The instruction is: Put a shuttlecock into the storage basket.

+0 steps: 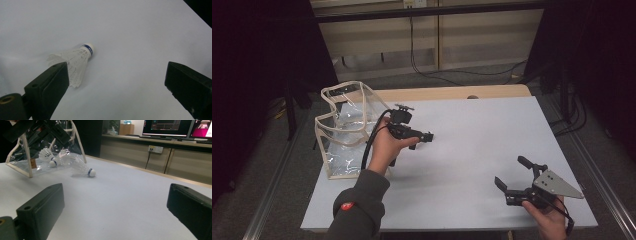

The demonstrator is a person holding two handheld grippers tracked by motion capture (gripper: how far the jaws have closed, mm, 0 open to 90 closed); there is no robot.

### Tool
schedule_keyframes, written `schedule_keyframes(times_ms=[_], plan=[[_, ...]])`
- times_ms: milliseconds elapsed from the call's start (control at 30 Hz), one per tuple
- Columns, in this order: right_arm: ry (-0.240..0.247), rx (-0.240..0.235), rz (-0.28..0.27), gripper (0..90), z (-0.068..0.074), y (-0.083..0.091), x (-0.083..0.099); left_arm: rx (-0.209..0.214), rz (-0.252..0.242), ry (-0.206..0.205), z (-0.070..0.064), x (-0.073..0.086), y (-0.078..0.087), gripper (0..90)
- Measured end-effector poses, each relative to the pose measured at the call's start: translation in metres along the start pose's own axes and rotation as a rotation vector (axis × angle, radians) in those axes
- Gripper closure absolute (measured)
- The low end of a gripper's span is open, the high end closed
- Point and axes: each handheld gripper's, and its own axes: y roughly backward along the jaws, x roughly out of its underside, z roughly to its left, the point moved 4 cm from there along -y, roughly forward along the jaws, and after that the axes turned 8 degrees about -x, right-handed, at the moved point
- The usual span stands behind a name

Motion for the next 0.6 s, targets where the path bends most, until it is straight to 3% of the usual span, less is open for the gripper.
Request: schedule_keyframes(times_ms=[600], plan=[[0.000,-0.008,-0.001,1.5,-0.001,-0.003,0.000,-0.035,0.000,0.024,0.004,0.004,-0.011,6.1]])
